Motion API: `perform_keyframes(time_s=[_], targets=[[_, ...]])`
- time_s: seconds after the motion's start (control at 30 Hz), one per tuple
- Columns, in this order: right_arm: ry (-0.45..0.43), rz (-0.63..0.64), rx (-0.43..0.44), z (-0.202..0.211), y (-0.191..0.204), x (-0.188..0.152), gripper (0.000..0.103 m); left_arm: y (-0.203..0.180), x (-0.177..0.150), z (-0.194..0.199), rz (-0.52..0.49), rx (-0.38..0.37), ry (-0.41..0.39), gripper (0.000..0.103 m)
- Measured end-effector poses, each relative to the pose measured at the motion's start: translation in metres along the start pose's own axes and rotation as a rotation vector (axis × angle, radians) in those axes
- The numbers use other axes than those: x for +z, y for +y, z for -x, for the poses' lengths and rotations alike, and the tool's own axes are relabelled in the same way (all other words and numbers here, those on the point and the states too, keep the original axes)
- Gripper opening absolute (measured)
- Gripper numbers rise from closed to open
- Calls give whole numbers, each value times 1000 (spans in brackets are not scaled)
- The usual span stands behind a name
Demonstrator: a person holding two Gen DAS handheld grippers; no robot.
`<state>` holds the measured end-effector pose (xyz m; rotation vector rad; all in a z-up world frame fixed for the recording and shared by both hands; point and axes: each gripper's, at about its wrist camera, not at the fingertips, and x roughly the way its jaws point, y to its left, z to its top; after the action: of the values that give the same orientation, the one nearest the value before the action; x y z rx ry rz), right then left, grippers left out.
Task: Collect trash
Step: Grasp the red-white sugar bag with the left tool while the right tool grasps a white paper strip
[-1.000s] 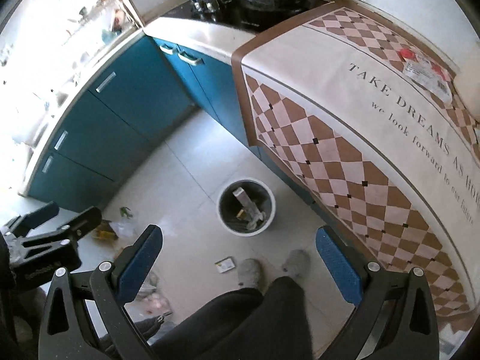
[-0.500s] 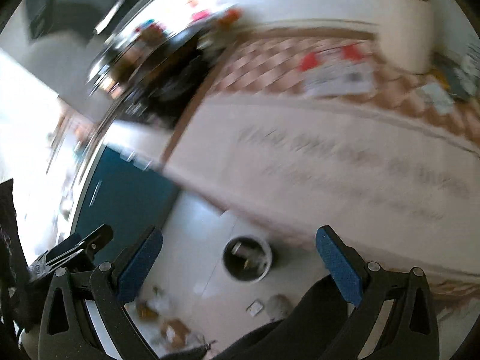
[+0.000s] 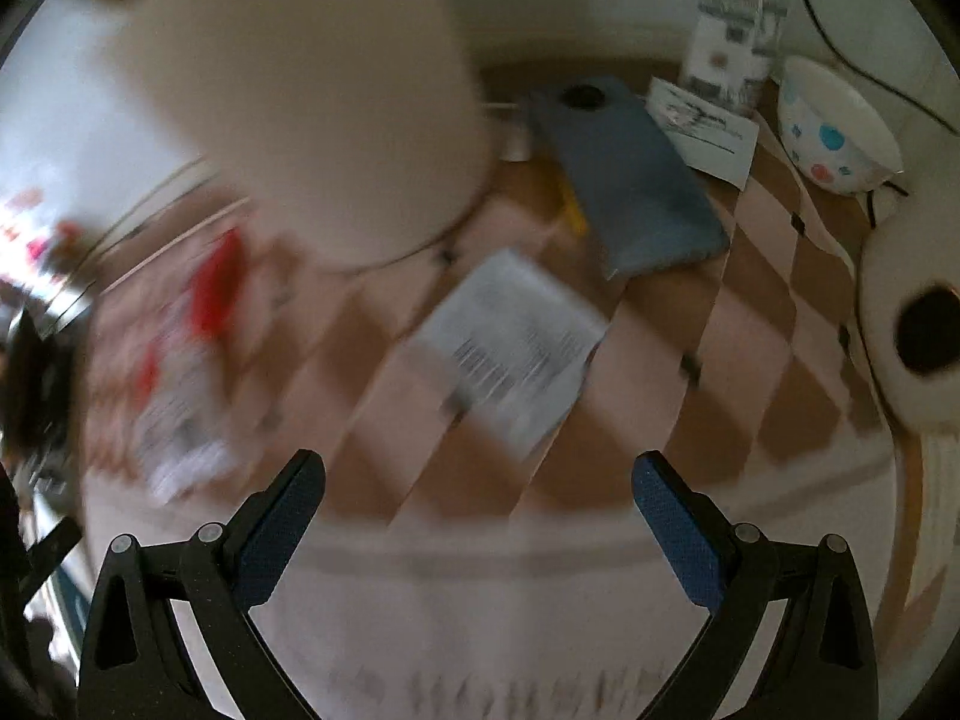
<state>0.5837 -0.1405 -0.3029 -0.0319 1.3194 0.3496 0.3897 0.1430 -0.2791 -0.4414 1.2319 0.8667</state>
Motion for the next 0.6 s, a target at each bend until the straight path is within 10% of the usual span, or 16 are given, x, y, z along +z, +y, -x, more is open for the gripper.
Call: perform_keyframes(time_s=[0.23,0.3,0.43,0.6], targets=[[-41,50,-132,-58,5,42,96,-2,17,-37,18,27,62,99],[-92,111,-179,-59,18,41,80,3,20,-43,23,36,71,99],[-138,209,-147,-53,40,32,13,11,25,-49,28,25,88,99],[-99,171,48,-37,49,31,4,22,36,-53,53,-45,92,98]])
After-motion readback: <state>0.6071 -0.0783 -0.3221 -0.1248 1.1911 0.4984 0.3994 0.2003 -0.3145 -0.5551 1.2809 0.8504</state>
